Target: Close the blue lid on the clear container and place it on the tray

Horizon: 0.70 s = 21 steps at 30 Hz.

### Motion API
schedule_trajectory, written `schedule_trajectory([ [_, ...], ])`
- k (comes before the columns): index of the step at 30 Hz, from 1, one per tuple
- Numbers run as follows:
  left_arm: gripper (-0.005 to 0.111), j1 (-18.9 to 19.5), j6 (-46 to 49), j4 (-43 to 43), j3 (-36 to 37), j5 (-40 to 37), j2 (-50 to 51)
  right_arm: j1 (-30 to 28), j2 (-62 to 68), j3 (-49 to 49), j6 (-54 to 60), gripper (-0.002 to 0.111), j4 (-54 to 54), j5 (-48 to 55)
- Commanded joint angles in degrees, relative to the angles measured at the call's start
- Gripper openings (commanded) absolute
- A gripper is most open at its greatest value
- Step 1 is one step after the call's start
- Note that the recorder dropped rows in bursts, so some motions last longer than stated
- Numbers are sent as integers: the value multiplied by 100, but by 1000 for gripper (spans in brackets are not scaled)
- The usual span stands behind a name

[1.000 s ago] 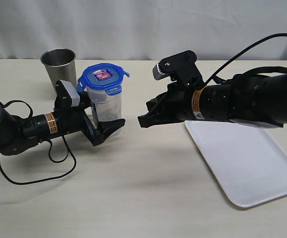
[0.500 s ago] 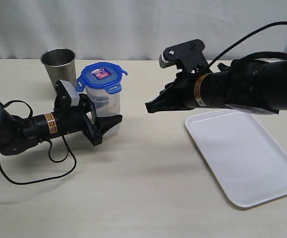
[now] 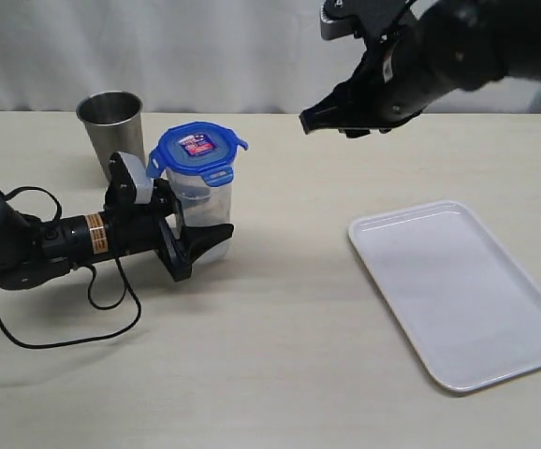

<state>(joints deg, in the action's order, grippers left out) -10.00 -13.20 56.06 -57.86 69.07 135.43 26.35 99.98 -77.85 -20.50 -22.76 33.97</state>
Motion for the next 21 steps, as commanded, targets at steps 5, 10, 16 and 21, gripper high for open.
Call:
schedule_trajectory([
  [5, 0, 11, -27, 498, -27, 89, -126, -554, -22, -1229, 5303, 40, 6219, 1482],
  [10, 0, 11, -83, 802, -137, 89, -126, -271, 424, -1529, 4968, 40, 6000, 1588],
  [16, 0, 11, -83, 802, -137, 89, -126, -91, 1074, -2159, 3790, 55, 4925, 1839],
  [21, 0, 11, -83, 775, -135, 89, -126, -91, 1465, -2449, 3567, 51, 4945, 2356],
])
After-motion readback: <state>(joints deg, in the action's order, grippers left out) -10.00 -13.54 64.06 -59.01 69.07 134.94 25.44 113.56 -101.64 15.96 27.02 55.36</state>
